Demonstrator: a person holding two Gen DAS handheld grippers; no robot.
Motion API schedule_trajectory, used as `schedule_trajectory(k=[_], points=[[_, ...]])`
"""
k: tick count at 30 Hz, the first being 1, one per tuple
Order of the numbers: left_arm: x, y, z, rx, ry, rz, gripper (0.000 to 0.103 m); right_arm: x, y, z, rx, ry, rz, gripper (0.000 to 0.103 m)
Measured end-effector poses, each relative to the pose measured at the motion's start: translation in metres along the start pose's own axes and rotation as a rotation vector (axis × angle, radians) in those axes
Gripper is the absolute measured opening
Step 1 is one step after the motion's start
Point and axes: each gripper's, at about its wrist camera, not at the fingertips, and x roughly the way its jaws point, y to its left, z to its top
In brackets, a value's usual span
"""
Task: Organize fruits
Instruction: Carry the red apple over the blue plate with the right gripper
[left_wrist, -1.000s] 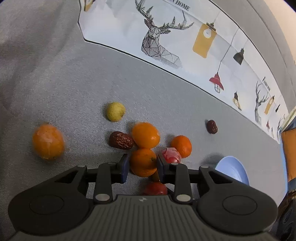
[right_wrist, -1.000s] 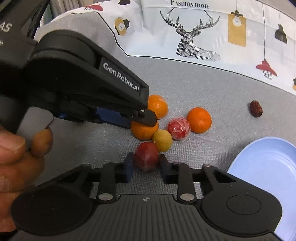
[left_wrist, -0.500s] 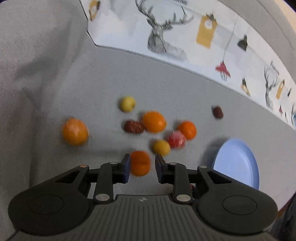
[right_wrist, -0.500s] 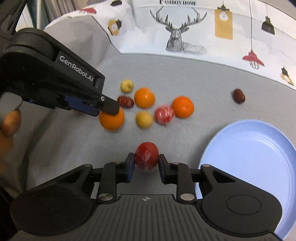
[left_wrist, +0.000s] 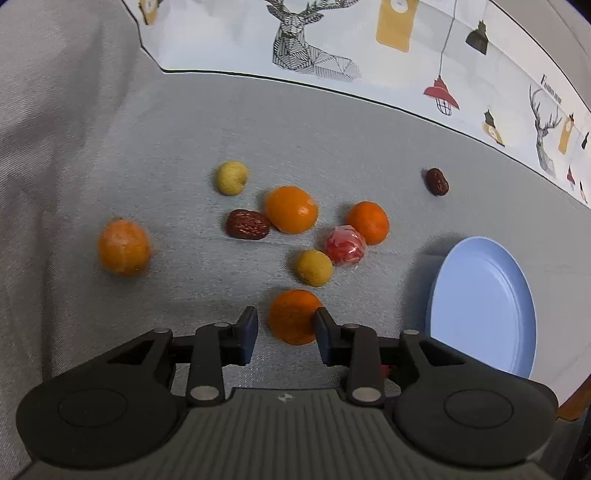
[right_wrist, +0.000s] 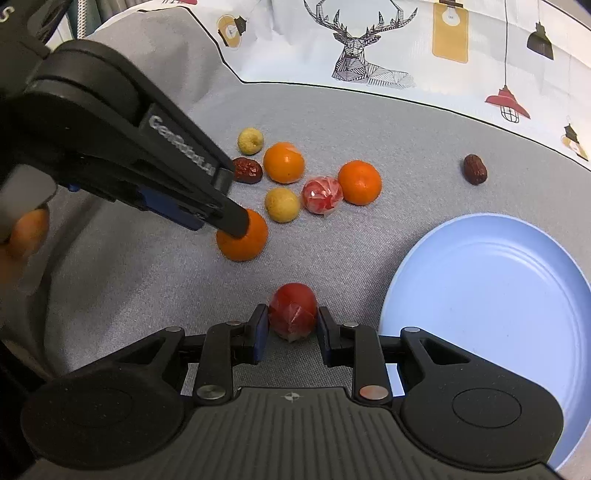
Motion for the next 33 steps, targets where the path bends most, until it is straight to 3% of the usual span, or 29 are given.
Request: schedule_trajectory(k=[9, 12, 15, 19, 23, 27, 29, 33], points=[[0.01, -0.017, -0.001, 0.048, 0.016, 0.01, 0.04, -0.004, -0.003, -0.004, 0.005, -0.011, 0.0, 0.029], [0.013, -0.023, -0.002, 0.065, 0.02, 0.012, 0.035, -0.012, -0.005, -0.001, 0.012, -0.034, 0.003, 0.029], [0.009, -0.027, -0.003, 0.074, -0.008, 0.028, 0.034, -0.03, -0.013, 0.009, 0.012, -0.07, -0.018, 0.029], [-0.001, -0.021, 0.0, 0.023, -0.064, -0.004, 0.032, -0.067, -0.034, 0.029, 0.02, -0.124, -0.057, 0.029], [-0.014, -0.027, -0.002, 0.036, -0.126, -0.018, 0.031, -0.101, -0.063, 0.036, 0.017, -0.193, -0.102, 0.029], [-0.029, -0.044, -0.007, 0.093, -0.212, -0.004, 0.026, -0.099, -0.108, 0.016, 0.126, -0.218, -0.16, 0.029], [-0.036, -0.056, -0.011, 0.133, -0.248, 0.011, 0.014, -0.087, -0.128, 0.001, 0.201, -0.178, -0.177, 0.028], [-0.041, -0.077, -0.018, 0.201, -0.295, 0.019, 0.011, -0.092, -0.145, -0.009, 0.26, -0.182, -0.171, 0.028]])
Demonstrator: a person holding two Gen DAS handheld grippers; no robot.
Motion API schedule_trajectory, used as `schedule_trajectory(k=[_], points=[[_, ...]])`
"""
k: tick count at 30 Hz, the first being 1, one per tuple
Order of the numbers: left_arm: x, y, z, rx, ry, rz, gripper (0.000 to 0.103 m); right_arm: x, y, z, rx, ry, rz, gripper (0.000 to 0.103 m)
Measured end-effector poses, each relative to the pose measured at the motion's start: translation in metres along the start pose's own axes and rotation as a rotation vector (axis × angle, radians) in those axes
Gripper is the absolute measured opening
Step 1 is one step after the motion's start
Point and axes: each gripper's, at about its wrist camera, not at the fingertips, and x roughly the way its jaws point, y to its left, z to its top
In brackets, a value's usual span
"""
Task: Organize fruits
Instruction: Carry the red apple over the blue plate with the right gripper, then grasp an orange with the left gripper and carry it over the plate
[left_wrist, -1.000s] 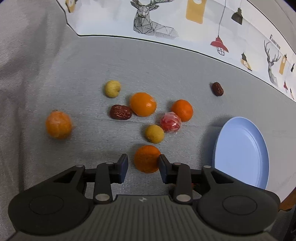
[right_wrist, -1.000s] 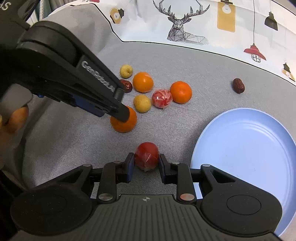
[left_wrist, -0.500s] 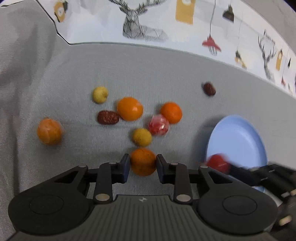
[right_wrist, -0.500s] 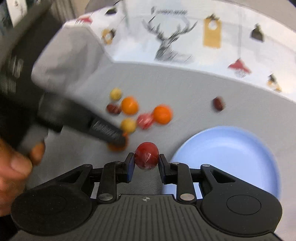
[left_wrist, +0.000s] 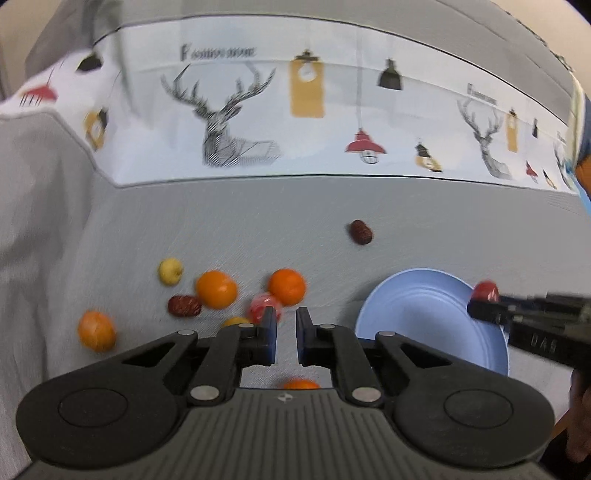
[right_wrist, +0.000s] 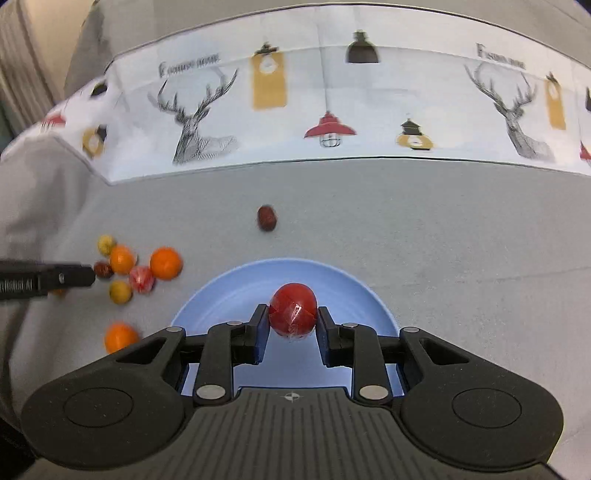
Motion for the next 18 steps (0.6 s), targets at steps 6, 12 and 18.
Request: schedule_trajectory(k=[6, 12, 18], points=[[0.032, 0.019, -0.002, -0.106, 0.165, -0.05, 0.039, 0.002, -0.012, -0.006, 0.001, 0.009, -0.017, 0.028], [0.049, 0.029, -0.011, -0.176, 0.309, -0.219, 0.05, -0.004, -0.019, -0.003, -0.004, 0.005, -0.01, 0.028], [0.053, -0.001, -0.02, -0.014, 0.354, -0.248, 0.051, -0.006, -0.022, -0.004, -0.012, 0.005, -0.004, 0.029]])
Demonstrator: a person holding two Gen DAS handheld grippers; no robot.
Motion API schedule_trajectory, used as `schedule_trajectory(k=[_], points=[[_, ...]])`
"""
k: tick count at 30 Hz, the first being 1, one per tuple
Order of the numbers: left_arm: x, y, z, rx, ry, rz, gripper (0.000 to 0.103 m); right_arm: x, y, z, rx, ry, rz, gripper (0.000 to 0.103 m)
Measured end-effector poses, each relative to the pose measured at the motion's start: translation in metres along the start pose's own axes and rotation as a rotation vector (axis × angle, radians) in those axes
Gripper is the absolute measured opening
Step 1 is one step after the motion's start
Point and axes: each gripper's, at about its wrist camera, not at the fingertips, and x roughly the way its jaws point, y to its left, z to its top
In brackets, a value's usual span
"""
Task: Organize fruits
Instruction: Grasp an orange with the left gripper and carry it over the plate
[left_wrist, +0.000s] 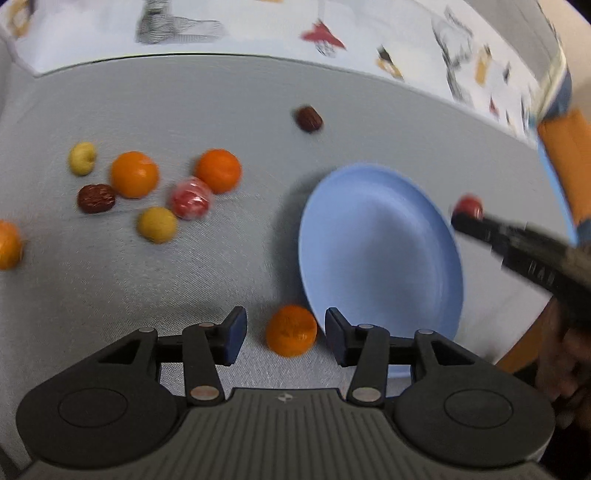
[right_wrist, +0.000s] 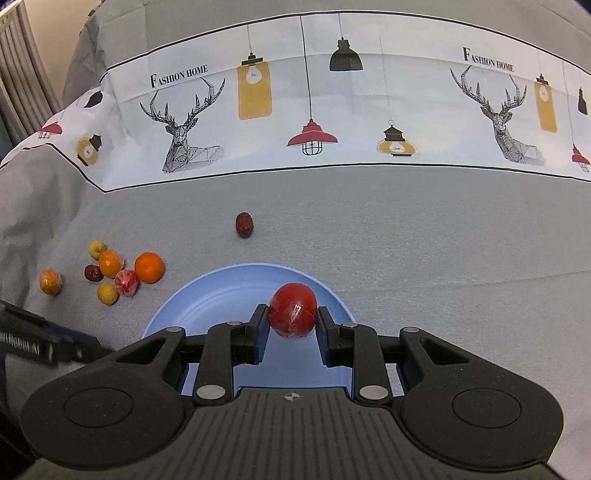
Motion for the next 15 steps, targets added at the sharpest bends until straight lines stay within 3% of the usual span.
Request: schedule_trajectory(k=[7, 10, 15], points=[[0.015, -0.014, -0.004, 0.079, 0.033, 0.017, 0.032, 0.001, 0.001, -0.001, -0.015, 0.004, 0.011, 0.029], [0.013, -0.01, -0.004, 0.076, 0.029, 0.013, 0.03, 0.002, 0.002, -0.003, -0.026, 0.007, 0.011, 0.029], [-0.014, -0.003, 0.001, 0.036, -0.101, 0.04, 0.029, 0.003, 0.0, -0.003, -0.03, 0.007, 0.008, 0.029]])
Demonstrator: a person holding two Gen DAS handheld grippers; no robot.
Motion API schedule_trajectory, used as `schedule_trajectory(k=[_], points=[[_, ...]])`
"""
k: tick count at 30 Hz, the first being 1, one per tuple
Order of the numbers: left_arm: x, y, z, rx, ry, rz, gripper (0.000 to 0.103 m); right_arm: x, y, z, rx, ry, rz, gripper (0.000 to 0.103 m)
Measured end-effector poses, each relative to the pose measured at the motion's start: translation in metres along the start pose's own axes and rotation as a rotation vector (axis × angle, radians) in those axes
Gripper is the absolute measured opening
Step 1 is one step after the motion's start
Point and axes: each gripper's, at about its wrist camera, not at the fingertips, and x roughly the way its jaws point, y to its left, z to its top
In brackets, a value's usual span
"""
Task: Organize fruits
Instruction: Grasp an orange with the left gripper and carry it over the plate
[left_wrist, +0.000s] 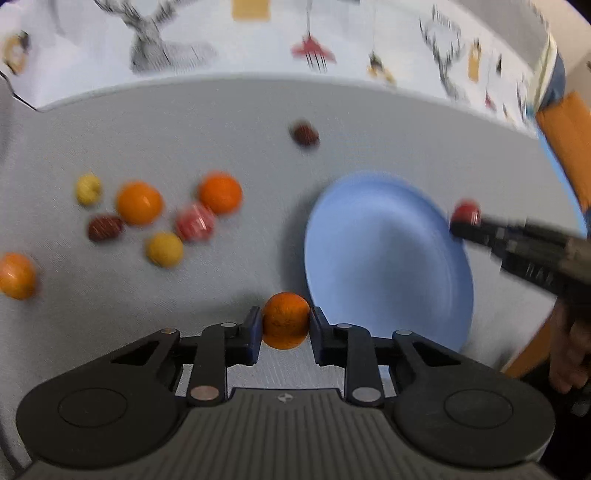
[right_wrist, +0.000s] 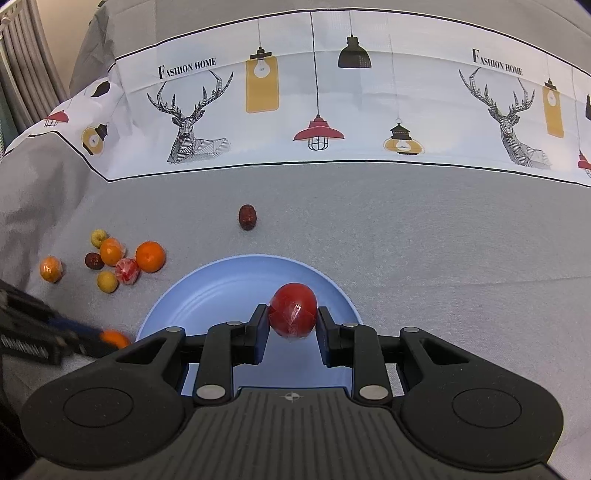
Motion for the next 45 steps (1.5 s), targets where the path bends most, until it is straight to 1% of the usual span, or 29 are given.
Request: schedule_trajectory(k=[2, 4, 6, 9, 11, 15, 18, 21, 28, 33, 45], points=[[-0.011, -0.004, 0.002, 0.007, -0.073, 0.027, 0.029, 0.001, 0.001, 0.0, -0.004, 0.0, -0.001, 0.029], [-0.019, -0.017, 0.0, 0.052, -0.14, 0.079, 0.029, 0.002, 0.004, 0.0, -0.009, 0.001, -0.001, 0.029], [-0.026, -0.032, 0.001, 0.092, -0.183, 0.11, 0.029, 0.003, 0.006, 0.0, -0.017, 0.003, 0.001, 0.029], [-0.032, -0.051, -0.008, 0.099, -0.226, 0.071, 0.029, 0.003, 0.007, 0.0, -0.031, 0.004, 0.003, 0.029], [-0.03, -0.068, -0.012, 0.111, -0.244, 0.062, 0.029, 0.002, 0.006, 0.001, -0.036, 0.005, 0.003, 0.029], [-0.016, -0.087, -0.02, 0.17, -0.244, 0.054, 0.029, 0.002, 0.006, 0.0, -0.042, 0.011, -0.005, 0.029], [-0.003, -0.091, -0.017, 0.209, -0.245, 0.084, 0.029, 0.002, 0.006, -0.001, -0.054, 0.016, -0.014, 0.029], [0.005, -0.089, -0.013, 0.212, -0.246, 0.078, 0.029, 0.002, 0.003, -0.003, -0.058, 0.019, -0.025, 0.029], [0.011, -0.096, -0.012, 0.236, -0.251, 0.054, 0.029, 0.003, -0.001, -0.005, -0.063, 0.023, -0.035, 0.028], [0.013, -0.1, -0.013, 0.257, -0.248, 0.053, 0.029, 0.004, 0.001, -0.004, -0.073, 0.025, -0.031, 0.028], [0.013, -0.102, -0.014, 0.264, -0.247, 0.052, 0.029, 0.004, 0.001, -0.003, -0.09, 0.031, -0.028, 0.029]])
